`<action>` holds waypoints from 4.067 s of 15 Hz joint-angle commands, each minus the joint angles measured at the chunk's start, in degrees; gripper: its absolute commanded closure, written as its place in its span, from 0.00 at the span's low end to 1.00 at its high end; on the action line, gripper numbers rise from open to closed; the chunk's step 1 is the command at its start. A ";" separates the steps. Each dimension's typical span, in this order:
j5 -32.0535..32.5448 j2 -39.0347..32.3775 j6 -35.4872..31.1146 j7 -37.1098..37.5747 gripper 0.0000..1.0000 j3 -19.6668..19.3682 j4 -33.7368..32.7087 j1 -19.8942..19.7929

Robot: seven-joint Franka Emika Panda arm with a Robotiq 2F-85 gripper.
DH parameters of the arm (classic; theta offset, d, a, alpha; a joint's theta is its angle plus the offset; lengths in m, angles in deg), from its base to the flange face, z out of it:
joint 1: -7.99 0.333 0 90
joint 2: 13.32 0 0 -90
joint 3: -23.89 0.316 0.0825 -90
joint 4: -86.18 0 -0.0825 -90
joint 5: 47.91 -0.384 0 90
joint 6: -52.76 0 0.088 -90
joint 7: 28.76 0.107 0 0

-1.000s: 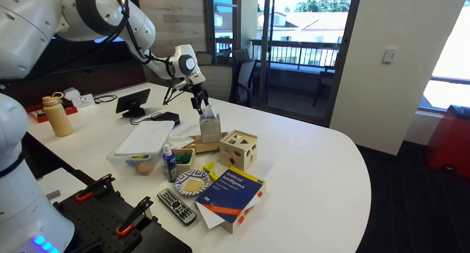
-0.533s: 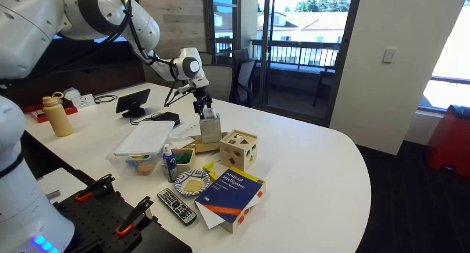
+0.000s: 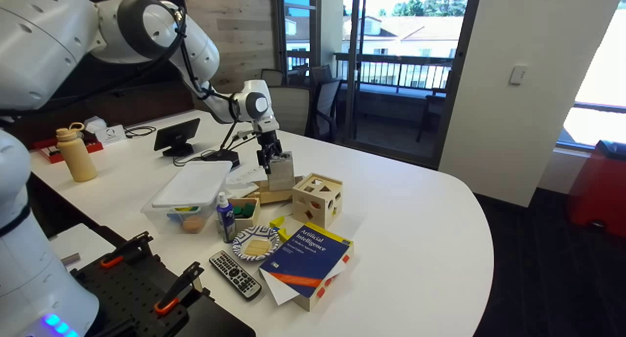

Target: Put the tissue dispenser on the white lid

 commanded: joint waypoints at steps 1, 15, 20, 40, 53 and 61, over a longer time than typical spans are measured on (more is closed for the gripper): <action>-0.96 -0.99 -1.00 -0.47 0.34 0.52 -0.60 0.01; 1.06 10.25 -6.71 0.29 0.98 -0.50 6.73 4.42; -0.08 20.07 -1.75 -4.56 0.98 3.50 14.85 4.50; -30.27 51.66 -13.83 -20.25 0.98 16.90 72.20 -0.54; -42.64 53.31 -16.44 -26.84 0.98 16.89 74.20 -1.33; -38.23 52.85 -26.23 -28.42 0.98 19.75 73.49 0.50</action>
